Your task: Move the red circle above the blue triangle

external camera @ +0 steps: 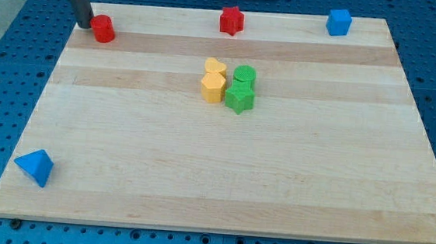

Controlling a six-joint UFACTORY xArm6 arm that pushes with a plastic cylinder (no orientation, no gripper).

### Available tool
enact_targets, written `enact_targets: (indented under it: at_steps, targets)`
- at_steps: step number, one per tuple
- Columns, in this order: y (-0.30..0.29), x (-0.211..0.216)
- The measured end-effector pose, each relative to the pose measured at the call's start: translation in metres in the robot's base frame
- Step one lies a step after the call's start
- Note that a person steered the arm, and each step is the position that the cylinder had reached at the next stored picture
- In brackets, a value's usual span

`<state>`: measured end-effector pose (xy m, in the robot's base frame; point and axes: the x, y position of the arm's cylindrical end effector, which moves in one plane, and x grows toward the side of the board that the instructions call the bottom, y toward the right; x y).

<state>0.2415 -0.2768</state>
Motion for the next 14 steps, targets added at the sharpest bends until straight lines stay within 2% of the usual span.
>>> enact_targets:
  at_steps: [1,2,3,4,5,7,8,9,10,11,12,13,14]
  targets:
    - [0.015,-0.024]
    - [0.032,0.001]
    - [0.036,0.047]
    - [0.036,0.053]
    - [0.047,0.039]
    - [0.050,0.137]
    - [0.051,0.112]
    - [0.045,0.121]
    - [0.042,0.177]
    - [0.042,0.166]
    - [0.042,0.122]
    - [0.005,0.121]
    - [-0.013,0.168]
